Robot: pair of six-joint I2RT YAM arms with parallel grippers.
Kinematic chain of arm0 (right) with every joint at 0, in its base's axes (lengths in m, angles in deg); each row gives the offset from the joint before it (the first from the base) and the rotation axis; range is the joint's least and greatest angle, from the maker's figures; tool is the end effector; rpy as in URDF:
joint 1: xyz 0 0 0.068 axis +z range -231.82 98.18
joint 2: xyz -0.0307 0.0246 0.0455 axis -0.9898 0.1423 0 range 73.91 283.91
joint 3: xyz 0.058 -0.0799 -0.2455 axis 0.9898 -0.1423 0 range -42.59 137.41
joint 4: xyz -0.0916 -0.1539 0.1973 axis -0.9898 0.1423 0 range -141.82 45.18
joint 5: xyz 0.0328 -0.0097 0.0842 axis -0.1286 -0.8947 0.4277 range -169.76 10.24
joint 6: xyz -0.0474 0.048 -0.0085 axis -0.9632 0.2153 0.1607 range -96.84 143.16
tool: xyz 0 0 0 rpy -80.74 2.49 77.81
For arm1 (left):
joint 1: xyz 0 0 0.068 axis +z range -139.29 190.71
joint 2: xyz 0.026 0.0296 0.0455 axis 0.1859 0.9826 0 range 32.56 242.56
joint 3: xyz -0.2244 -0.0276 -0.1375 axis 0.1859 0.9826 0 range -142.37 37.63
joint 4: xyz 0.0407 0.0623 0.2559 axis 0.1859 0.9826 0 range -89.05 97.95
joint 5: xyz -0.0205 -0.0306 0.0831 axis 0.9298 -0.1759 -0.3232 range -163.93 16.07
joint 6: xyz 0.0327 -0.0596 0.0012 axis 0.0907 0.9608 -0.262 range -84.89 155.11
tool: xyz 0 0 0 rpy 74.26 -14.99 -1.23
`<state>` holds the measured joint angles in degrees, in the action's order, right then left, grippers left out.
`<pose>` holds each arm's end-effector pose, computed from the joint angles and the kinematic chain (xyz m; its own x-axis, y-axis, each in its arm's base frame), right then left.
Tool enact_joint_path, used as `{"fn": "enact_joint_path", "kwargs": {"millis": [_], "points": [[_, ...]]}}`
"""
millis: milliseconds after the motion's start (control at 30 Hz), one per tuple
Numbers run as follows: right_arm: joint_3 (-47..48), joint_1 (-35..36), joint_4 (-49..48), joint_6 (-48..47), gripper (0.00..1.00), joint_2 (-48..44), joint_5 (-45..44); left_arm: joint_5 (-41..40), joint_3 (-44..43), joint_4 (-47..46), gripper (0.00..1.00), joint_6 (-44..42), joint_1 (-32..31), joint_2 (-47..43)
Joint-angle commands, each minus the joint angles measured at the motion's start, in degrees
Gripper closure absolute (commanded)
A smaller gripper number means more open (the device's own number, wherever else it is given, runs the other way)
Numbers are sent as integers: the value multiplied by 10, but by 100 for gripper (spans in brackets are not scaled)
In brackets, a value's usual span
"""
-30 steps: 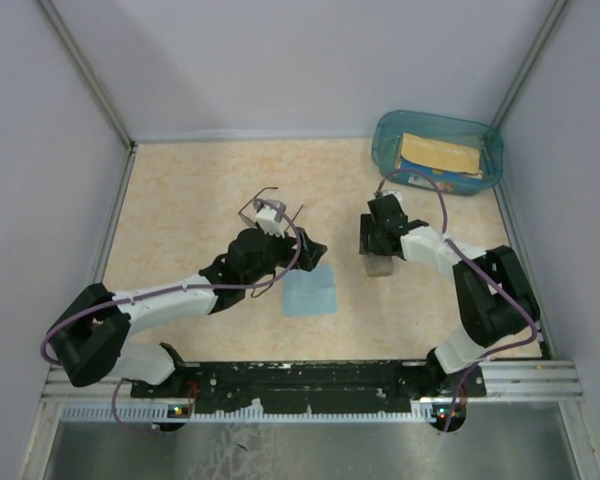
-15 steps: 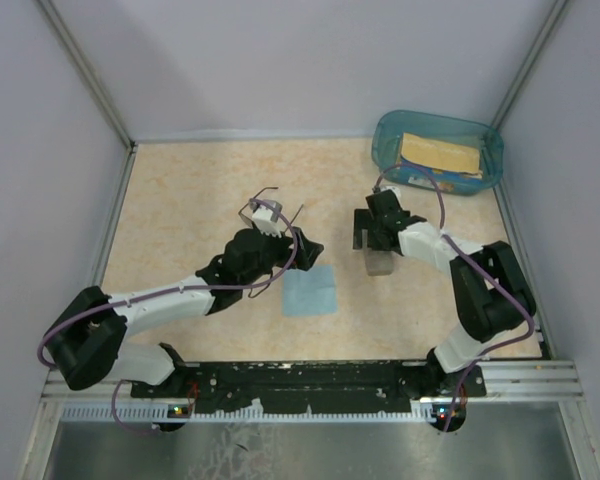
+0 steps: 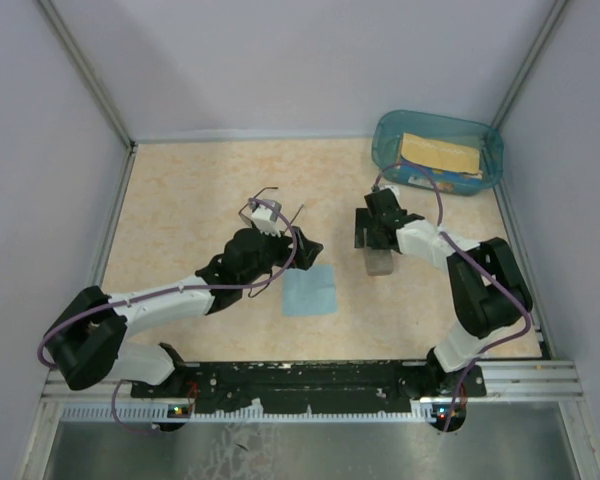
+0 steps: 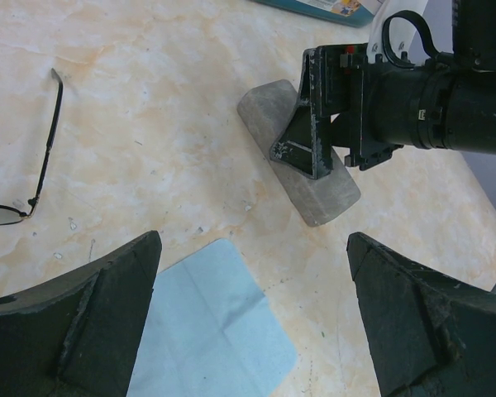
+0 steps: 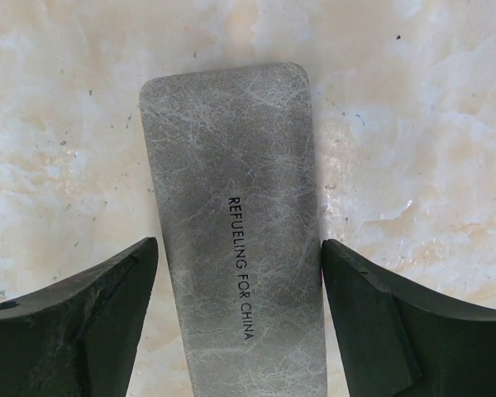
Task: Organize the sunglasses
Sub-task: Pick up the sunglasses case from the center of the board.
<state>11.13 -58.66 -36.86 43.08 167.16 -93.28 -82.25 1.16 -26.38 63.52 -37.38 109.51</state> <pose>0.3172 0.1218 0.1520 -0.7914 0.0219 -0.6109 0.0130 0.9997 0.0189 0.2172 -0.2302 0.2164 -0.4391 -0.2155 -0.8722 0.4926 0.7542 -0.4343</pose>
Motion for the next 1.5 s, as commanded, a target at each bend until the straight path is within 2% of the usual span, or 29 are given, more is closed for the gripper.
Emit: {"fn": "enact_joint_path", "kwargs": {"millis": [0,133,200,300,500,600,700,967,1200,1467], "points": [[27,4,-10,-4,20,10,-17,-4,6,-6,0,-7,5,-10],[30,4,-8,-5,20,10,-17,-2,6,-6,0,-6,5,-9],[28,4,-9,-5,24,9,-18,-2,6,-7,0,-6,5,-9],[27,4,-11,-4,40,9,-18,-3,7,-7,0,-6,5,-9],[25,4,-12,-2,86,-2,-24,-2,7,-7,0,-6,6,-10],[22,4,-16,-1,96,-16,-18,0,6,-9,0,-5,6,-7],[16,4,-27,2,100,-43,4,5,5,-11,0,-3,6,1],[-10,3,-68,26,100,-139,66,46,-9,-32,0,16,5,41],[-69,4,-147,54,100,-216,137,65,-41,-51,0,31,4,80],[-111,4,-183,89,100,-264,170,70,-75,-75,1,44,1,115]]}}
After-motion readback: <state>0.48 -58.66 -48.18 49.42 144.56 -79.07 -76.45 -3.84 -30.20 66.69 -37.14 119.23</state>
